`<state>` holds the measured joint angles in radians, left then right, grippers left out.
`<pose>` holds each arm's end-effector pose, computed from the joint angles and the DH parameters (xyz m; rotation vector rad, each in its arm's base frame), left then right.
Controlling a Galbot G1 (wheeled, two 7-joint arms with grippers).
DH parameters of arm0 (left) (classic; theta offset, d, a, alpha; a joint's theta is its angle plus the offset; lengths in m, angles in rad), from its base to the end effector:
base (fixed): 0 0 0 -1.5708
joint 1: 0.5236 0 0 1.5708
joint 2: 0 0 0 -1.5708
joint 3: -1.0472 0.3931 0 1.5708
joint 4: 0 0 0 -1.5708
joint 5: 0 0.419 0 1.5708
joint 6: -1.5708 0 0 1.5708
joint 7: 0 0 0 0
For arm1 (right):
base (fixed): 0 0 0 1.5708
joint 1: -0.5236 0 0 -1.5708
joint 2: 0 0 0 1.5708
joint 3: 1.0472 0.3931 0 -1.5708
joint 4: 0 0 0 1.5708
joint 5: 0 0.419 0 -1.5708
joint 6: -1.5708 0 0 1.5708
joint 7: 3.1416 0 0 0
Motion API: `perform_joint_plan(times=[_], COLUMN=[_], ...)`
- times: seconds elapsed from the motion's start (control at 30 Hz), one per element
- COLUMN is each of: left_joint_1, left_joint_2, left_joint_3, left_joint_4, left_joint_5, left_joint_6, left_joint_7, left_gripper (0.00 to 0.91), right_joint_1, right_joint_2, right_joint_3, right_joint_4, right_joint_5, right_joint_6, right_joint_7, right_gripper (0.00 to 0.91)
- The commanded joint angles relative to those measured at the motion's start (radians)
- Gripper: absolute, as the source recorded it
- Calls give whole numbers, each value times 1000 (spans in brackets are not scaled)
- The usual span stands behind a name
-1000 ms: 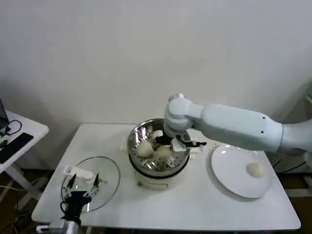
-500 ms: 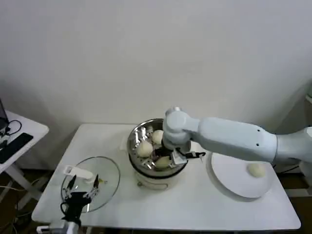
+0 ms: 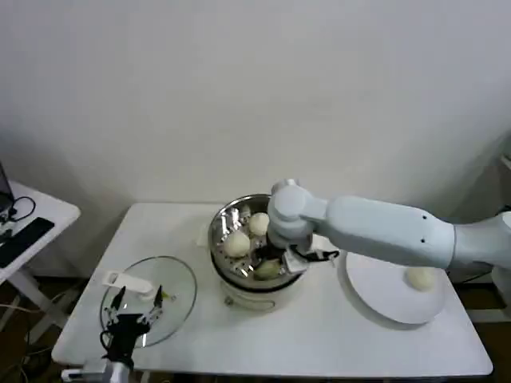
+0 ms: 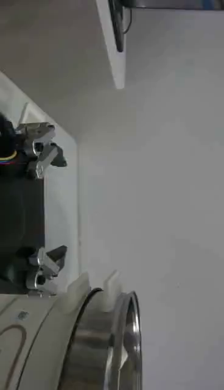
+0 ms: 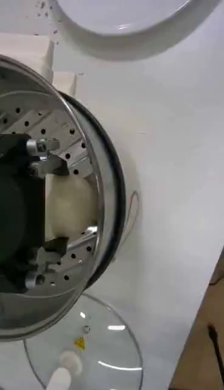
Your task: Take steamed baozi put them in steamer then cover it.
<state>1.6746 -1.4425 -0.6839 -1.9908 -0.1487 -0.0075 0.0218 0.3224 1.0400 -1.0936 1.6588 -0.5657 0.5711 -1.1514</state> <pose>0.1809 0.0890 -0.3938 0.0995 -2.9564 -0.0614 0.5040 0.1792 -0.1226 -1.8017 -0.1013 -2.2720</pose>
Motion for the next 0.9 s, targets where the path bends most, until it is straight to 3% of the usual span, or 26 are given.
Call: perform_joint_plan(times=[0.03,0.37,0.47,0.9], left_joint_1=[1,1,0,5], left_joint_2=[-2,-2,-2,-4], left_joint_3=[2,3,3,5], left_joint_4=[3,8,10,8], left_joint_5=[2,8,7,6], left_joint_6=[0,-2,-2,-7], left_joint_7=[0,0,-1,-1], left_gripper=[907,907,907,907], right_joint_1=[-8,-4,-6,11], right_joint_2=[1,0,0,7], right_joint_3=[-1,-5,-5,19], right_joint_4=[-1,-4,-7,-13], right_joint_5=[-3,4,4,-4], right_joint_6=[5,9,13,62], right_joint_7=[1,2,8,11], right_gripper=[725,736,907,907])
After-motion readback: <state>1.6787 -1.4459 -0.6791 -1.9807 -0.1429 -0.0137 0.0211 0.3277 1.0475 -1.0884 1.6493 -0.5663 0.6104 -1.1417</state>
